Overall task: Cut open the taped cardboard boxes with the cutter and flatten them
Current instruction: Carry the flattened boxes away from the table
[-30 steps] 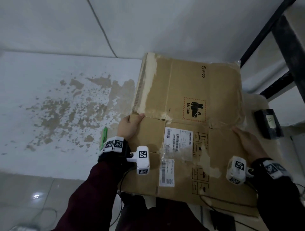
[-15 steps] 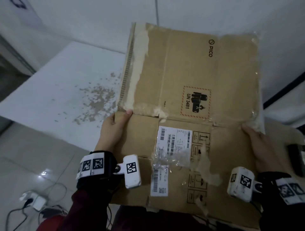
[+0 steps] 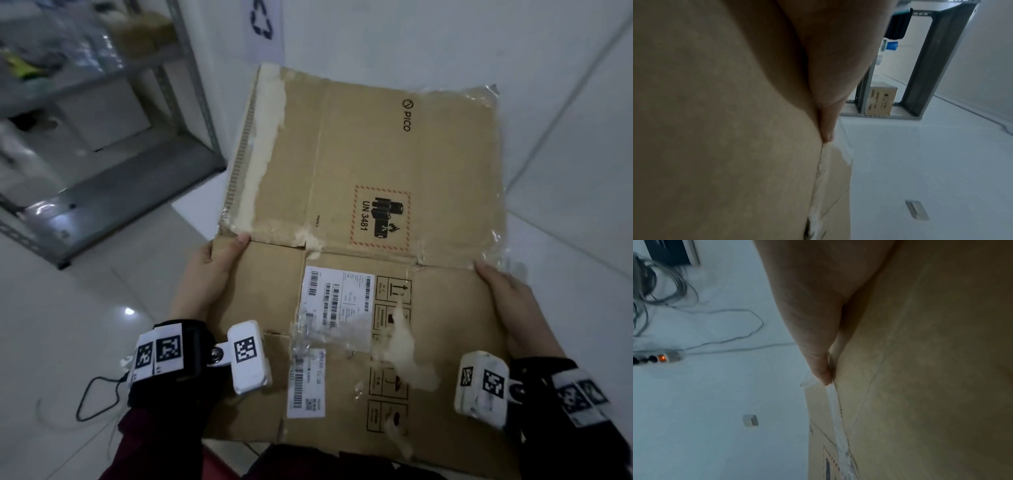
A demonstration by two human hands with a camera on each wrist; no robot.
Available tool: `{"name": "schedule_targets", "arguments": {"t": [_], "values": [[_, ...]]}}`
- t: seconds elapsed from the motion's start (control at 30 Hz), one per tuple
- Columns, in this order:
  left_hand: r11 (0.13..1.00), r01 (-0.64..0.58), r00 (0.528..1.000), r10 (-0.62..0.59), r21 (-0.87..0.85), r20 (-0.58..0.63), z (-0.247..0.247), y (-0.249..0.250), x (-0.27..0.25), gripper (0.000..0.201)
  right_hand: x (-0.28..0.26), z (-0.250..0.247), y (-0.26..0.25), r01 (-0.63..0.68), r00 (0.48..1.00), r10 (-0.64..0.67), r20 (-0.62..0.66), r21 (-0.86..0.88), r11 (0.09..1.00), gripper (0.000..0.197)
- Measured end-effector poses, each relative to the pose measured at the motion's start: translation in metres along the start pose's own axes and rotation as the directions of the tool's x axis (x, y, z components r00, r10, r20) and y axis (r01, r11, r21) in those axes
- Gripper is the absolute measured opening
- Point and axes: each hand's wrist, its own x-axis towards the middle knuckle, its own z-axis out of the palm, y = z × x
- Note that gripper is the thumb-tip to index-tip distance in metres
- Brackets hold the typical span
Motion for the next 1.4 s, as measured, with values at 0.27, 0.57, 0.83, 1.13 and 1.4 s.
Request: {"name": "schedule_targets", "arguments": {"t": [0.27, 0.57, 0.83, 1.13, 1.4], "values": [[0.999, 0.050, 0.986, -0.047, 0.017, -0.159, -0.114, -0.015, 0.080, 0.035, 0.029, 0.156, -0.036, 0.019, 0.989, -0.004, 0.148, -0.098, 0.995, 0.026], [0.977, 0.197, 0.959, -0.172, 0.088, -0.227, -0.182, -0.032, 0.175, 0.044, 0.071, 0.289, -0.055, -0.001, 0.972, 0.037, 0.232, -0.156, 0.988, 0.027], [0.952, 0.246, 0.951, -0.200, 0.183, -0.237, -0.245, -0.008, 0.304, 0.045, 0.122, 0.427, -0.087, -0.096, 0.941, 0.137, 0.310, -0.146, 0.985, 0.030], [0.909, 0.299, 0.947, -0.246, 0.290, -0.205, -0.315, 0.022, 0.434, 0.057, 0.151, 0.550, -0.125, -0.187, 0.921, 0.233, 0.311, -0.169, 0.968, 0.042], [0.871, 0.250, 0.966, -0.255, 0.423, -0.045, -0.355, 0.030, 0.595, 0.065, 0.180, 0.655, -0.139, -0.296, 0.934, 0.315, 0.166, -0.132, 0.946, 0.057]]}}
